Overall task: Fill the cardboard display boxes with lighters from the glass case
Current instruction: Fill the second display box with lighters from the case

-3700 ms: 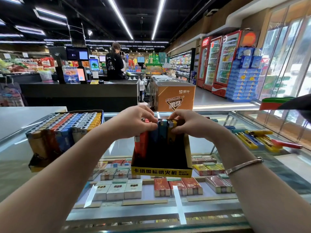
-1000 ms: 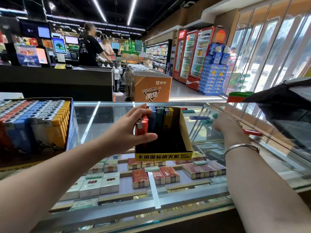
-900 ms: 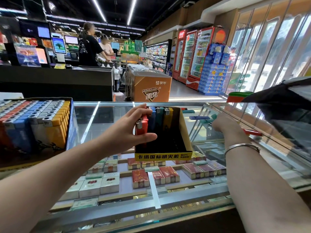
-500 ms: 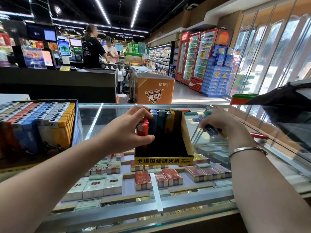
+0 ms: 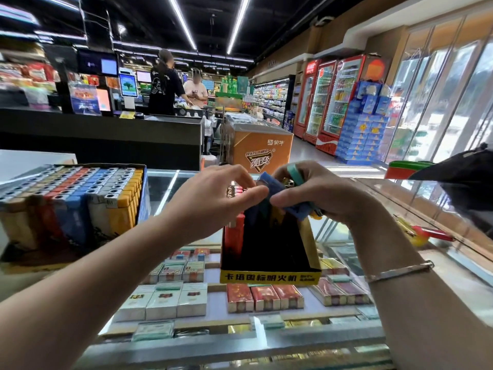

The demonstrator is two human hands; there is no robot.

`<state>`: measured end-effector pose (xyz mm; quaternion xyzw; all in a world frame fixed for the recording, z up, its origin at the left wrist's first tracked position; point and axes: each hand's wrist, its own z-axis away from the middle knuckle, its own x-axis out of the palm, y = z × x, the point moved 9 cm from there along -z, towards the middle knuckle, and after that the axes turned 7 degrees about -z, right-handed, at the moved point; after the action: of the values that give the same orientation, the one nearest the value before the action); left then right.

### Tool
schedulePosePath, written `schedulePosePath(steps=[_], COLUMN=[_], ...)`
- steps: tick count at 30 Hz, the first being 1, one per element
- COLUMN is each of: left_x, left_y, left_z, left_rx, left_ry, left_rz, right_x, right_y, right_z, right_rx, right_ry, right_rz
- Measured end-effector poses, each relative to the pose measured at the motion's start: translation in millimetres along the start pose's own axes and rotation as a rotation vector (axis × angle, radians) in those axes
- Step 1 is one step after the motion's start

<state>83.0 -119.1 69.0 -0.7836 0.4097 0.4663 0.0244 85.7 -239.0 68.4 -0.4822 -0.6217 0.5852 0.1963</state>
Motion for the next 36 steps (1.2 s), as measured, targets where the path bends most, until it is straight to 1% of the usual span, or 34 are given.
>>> schedulePosePath(steps=[2, 5, 7, 9, 11, 13, 14, 15, 16, 17, 19, 22, 28, 33, 36], left_x=[-5, -3, -5, -13, -22, -28, -29, -30, -29, -27, -22, -17, -4, 4, 12], left_y=[3, 7, 5, -1, -7, -10, -11, -12, -12, -11, -7, 0, 20, 27, 30], left_z=[0, 0, -1, -1, -1, -1, -1, -2, -2, -3, -4, -5, -13, -27, -32], left_rx=[0.009, 0.001, -0.014, -0.041, -0.062, -0.062, -0.056, -0.049, -0.038, -0.024, 0.010, 0.055, 0.153, 0.162, 0.150], left_ry=[0.048, 0.018, 0.042, 0.115, 0.189, 0.249, 0.271, 0.288, 0.297, 0.297, 0.284, 0.257, 0.102, -0.050, -0.100], left_rz=[0.209, 0.437, 0.522, 0.549, 0.578, 0.574, 0.556, 0.525, 0.486, 0.446, 0.378, 0.240, -0.130, -0.268, -0.342], right_x=[9, 12, 14, 8, -9, -35, -49, -61, -70, -74, -75, -70, -67, -64, -63], right_y=[0, 2, 1, -2, -4, 1, 7, 14, 19, 24, 34, 47, 49, 46, 45], right_z=[-1, -2, -4, -6, -6, -3, 1, 7, 12, 14, 13, 9, 6, 6, 5], right_rx=[-0.003, 0.008, -0.007, -0.048, -0.093, -0.115, -0.093, -0.048, 0.007, 0.057, 0.139, 0.220, 0.222, 0.206, 0.188], right_ry=[-0.043, -0.047, -0.034, 0.039, 0.196, 0.412, 0.540, 0.666, 0.763, 0.811, 0.794, 0.720, 0.686, 0.667, 0.655], right_rz=[-0.010, 0.010, 0.011, -0.022, -0.118, -0.173, -0.138, -0.044, 0.083, 0.195, 0.272, 0.222, 0.205, 0.216, 0.214])
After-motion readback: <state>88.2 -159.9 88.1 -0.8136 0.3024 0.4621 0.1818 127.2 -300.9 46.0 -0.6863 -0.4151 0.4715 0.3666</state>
